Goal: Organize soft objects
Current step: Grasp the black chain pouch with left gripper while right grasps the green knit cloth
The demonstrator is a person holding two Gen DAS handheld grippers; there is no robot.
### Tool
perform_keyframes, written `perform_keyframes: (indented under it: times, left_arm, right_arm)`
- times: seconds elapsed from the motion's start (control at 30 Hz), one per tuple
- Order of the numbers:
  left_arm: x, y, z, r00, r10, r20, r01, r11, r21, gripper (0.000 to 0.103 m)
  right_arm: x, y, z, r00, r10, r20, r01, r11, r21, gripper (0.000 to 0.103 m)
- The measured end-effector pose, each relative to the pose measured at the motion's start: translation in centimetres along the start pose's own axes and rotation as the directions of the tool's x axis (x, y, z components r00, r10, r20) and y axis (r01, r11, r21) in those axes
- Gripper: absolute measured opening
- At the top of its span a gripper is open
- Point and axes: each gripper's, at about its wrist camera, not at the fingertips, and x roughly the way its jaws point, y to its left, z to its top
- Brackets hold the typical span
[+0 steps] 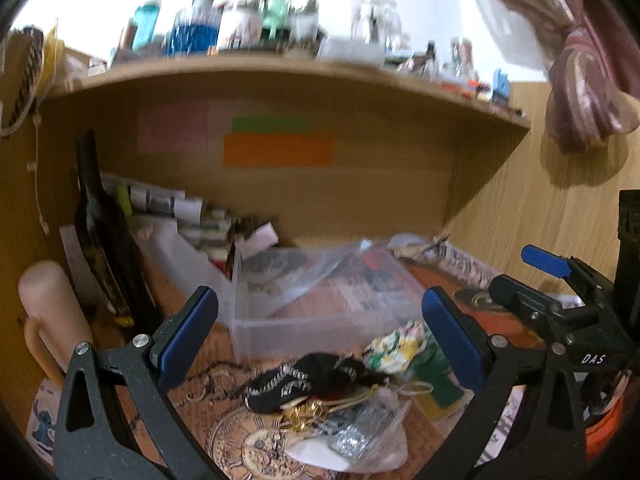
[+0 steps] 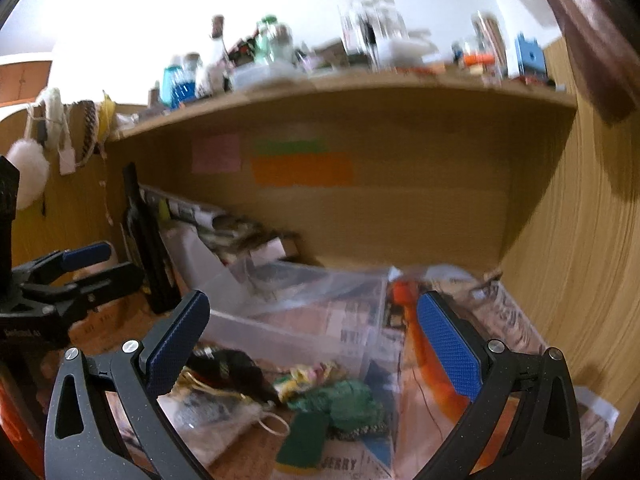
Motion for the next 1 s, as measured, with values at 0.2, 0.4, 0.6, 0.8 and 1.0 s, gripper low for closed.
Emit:
perform_keyframes:
  times: [0.2,0.4,0.6,0.8,1.0]
  left_arm:
    - [3.3,1.7,-2.9,0.988,-0.002,-0.155,-0.004,0.999,-0.040,0.103]
    - [5.9,2.3,-4.8,0.967,-0.014,-0.255,0.000,0.998,-0.056,0.103]
    - [7.9,2.2,-6.3,0.946,-0.030,-0.323,0.014,0.998,-0.053,0.080]
    - [9.3,3.1,-7.0,0.929,-0.080,-0.361,0.046,0.994,-0.102,0.058]
    - [9.5,3.3,-6.9,0.924,-0.109,-0.367,0.071,0.991,-0.115,0.030]
  right_arm:
    - [2.0,-1.7,-2.5,0.992,-0.014,-0.126,0.017,1.000,0.023,0.103]
    - [4.1,-3.3,-5.0,0.969,-0.004,-0.247,0.018,0.998,0.052,0.098]
    - [6.2,-4.5,-6.7,0.939,-0.001,-0.344,0.028,0.997,0.073,0.085]
    - [8.0,-5.6,-7.8,0.906,0.056,-0.419,0.003,0.990,0.138,0.067]
    - [8.6,-5.4,-8.0,0.895,0.095,-0.436,-0.027,0.987,0.159,0.047]
